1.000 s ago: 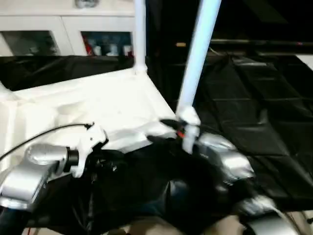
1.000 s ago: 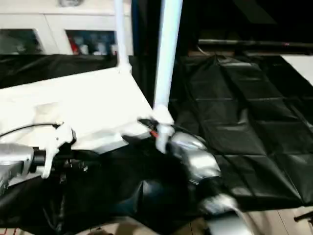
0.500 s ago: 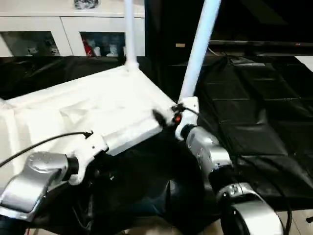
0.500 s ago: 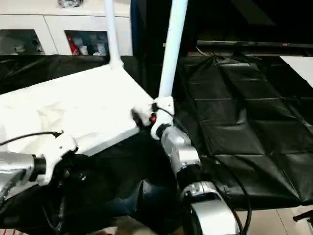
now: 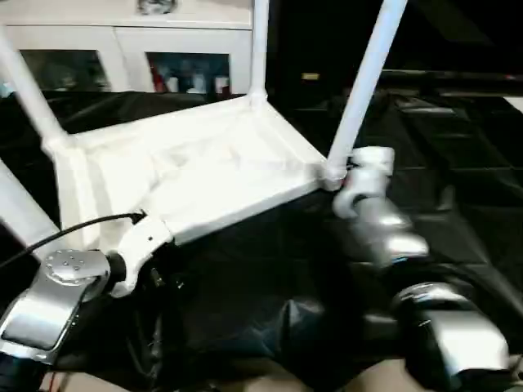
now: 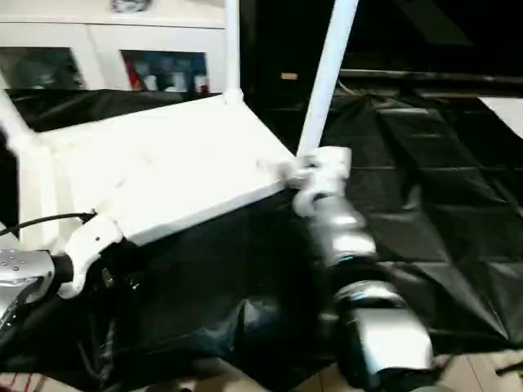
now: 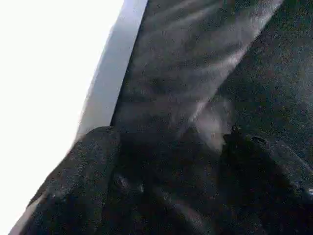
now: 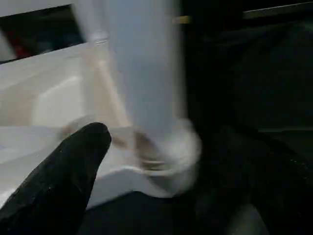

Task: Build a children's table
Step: Rotate leg to tighten

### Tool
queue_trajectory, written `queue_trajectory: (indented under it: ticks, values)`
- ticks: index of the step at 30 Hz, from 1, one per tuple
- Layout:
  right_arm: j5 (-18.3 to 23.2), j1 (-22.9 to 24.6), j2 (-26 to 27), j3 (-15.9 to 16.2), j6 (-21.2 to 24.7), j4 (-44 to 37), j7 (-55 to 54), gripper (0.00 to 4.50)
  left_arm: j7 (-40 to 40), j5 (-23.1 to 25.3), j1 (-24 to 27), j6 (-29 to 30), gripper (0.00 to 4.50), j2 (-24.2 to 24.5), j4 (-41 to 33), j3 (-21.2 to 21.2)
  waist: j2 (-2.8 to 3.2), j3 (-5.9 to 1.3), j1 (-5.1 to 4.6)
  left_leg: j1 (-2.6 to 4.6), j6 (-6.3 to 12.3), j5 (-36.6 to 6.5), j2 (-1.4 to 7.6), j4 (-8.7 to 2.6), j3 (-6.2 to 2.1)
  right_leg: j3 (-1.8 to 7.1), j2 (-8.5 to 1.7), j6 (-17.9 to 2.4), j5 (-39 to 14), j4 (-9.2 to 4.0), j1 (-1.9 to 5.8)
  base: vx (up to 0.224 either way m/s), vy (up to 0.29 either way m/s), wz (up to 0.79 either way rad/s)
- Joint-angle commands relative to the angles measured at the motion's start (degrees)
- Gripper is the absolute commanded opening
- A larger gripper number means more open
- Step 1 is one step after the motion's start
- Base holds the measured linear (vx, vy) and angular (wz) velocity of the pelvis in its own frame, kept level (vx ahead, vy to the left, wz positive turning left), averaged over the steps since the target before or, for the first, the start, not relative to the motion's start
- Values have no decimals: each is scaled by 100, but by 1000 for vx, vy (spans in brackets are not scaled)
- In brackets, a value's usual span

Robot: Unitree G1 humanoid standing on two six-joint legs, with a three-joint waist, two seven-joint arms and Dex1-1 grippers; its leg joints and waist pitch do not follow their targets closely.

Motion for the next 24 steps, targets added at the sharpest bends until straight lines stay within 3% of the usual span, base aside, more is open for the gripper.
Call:
queue_trajectory:
  ticks: [1, 8, 10, 11, 12, 13, 17, 18, 21, 22, 24]
  values:
    - [26, -97, -119, -62, -86, 144, -21, 450, 63, -187, 192, -324, 444, -58, -50, 318, 71, -391, -1, -14, 185, -577, 185, -339, -80, 378, -500, -1075, -365, -390, 359, 0, 0, 0]
    - [-19, 5, -277, -81, -179, 234, 138, 450, -455, -741, 991, -701, 447, 186, -214, 1016, 64, -364, -82, -14, 355, -704, 194, -338, -74, 369, -479, -1163, -583, -411, 322, 0, 0, 0]
    - [-3, 138, -240, -40, -183, 130, 425, 450, -827, -1202, 1376, -572, 447, 296, -372, 1508, 79, -343, -88, 14, 364, -847, 215, -349, -68, 372, -483, -1188, -784, -443, 294, 0, 0, 0]
    - [-3, 215, -207, 22, -179, 33, 608, 450, -985, -1350, 1531, -446, 447, 398, -425, 1694, 52, -339, -89, 12, 368, -881, 217, -343, -62, 377, -489, -1197, -811, -439, 292, 0, 0, 0]
    - [-1, 413, -104, 225, -118, -263, 1109, 450, -1329, -1532, 1873, -187, 447, 707, -457, 2020, 58, -329, -91, 19, 380, -954, 220, -361, -68, 371, -474, -1172, -928, -448, 284, 0, 0, 0]
    - [-1, 413, -104, 225, -118, -263, 1109, 450, -1329, -1532, 1873, -187, 447, 707, -457, 2020, 68, -311, -105, -9, 418, -1001, 228, -374, -80, 374, -475, -1125, -988, -445, 293, 0, 0, 0]
    - [63, 731, 28, 608, 84, -816, 2005, 450, -1696, -1628, 2249, 100, 447, 1160, -418, 2373, 81, -270, -61, 59, 376, -1319, 255, -399, -63, 373, -455, -1061, -1488, -504, 238, 0, 0, 0]
    - [101, 865, 47, 789, 207, -1057, 2382, 450, -1786, -1674, 2348, 204, 447, 1294, -406, 2518, 90, -256, -63, 38, 349, -1401, 274, -432, -84, 366, -460, -1006, -1638, -503, 251, 0, 0, 0]
    - [90, 1270, 7, 1341, 472, -1745, 3315, 450, -2013, -1846, 2662, 489, 447, 1669, -387, 3051, 108, -252, -25, 68, 345, -1473, 287, -445, -91, 380, -459, -940, -1663, -515, 231, 0, 0, 0]
    - [90, 1270, 7, 1341, 472, -1745, 3315, 450, -2013, -1846, 2662, 489, 447, 1669, -387, 3051, 106, -244, -28, 61, 340, -1493, 283, -448, -91, 385, -455, -943, -1677, -514, 229, 0, 0, 0]
    - [-51, 1373, 0, 1426, 482, -1820, 3399, 450, -2120, -1865, 2844, 546, 447, 1900, -156, 3437, 103, -239, 12, 82, 282, -1574, 277, -453, -91, 399, -476, -938, -1847, -542, 208, 0, 0, 0]
